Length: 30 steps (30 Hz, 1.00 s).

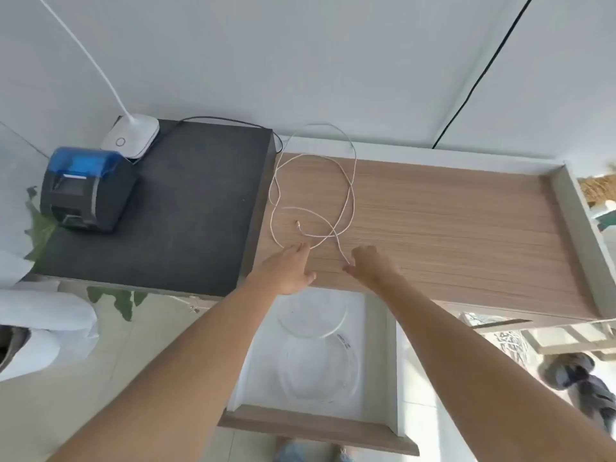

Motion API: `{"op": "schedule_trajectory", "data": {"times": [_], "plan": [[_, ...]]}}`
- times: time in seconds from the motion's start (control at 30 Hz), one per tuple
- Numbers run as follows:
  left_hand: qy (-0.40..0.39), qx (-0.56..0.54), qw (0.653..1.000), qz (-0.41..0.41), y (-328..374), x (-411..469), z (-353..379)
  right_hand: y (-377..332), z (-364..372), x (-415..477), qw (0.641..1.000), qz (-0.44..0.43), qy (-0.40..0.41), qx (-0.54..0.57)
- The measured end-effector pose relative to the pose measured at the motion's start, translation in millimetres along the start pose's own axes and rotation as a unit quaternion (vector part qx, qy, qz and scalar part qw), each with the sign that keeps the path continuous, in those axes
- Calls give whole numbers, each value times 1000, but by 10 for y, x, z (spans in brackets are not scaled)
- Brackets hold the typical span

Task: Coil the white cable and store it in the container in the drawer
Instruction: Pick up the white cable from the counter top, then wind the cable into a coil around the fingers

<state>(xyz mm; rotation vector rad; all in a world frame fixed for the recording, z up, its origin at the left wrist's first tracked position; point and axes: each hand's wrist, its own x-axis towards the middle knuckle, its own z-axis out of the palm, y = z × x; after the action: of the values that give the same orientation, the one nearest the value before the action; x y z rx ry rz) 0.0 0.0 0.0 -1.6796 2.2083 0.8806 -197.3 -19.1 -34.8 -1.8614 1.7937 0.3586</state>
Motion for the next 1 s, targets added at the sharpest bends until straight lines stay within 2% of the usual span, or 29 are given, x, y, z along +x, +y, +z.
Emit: {"op": "schedule_trajectory", "data": {"times": [0.17,0.27,0.3,0.37,0.43,0.5,0.6,0.73,0.8,0.9,1.0], "plan": [[4,-7,1000,4,-133,75,98,-136,204,65,998,31,47,-10],[24,-10,1000,17,-153,100,72,-137,238,124,996,51,64,22],[32,-10,999,21,-163,102,60,-145,210,132,996,57,39,58],[55,-8,998,33,-159,76,11,-158,114,135,981,53,-65,175],[88,6,995,47,-128,37,-73,-165,-19,50,912,45,-169,371],[130,28,989,68,-75,-4,-208,-188,-250,-79,836,-7,-228,498],[157,10,982,108,49,-102,-481,-252,-675,-294,745,-94,-264,606],[196,-140,961,134,281,-387,-895,-352,-1247,-724,640,-178,-259,702],[236,-159,950,132,432,-554,-1091,-412,-1514,-963,612,-221,-238,721],[260,-158,943,136,690,-808,-1369,-543,-1930,-1289,603,-269,-187,727],[272,-166,935,153,940,-1064,-1723,-640,-2359,-1569,573,-298,-83,759]]}}
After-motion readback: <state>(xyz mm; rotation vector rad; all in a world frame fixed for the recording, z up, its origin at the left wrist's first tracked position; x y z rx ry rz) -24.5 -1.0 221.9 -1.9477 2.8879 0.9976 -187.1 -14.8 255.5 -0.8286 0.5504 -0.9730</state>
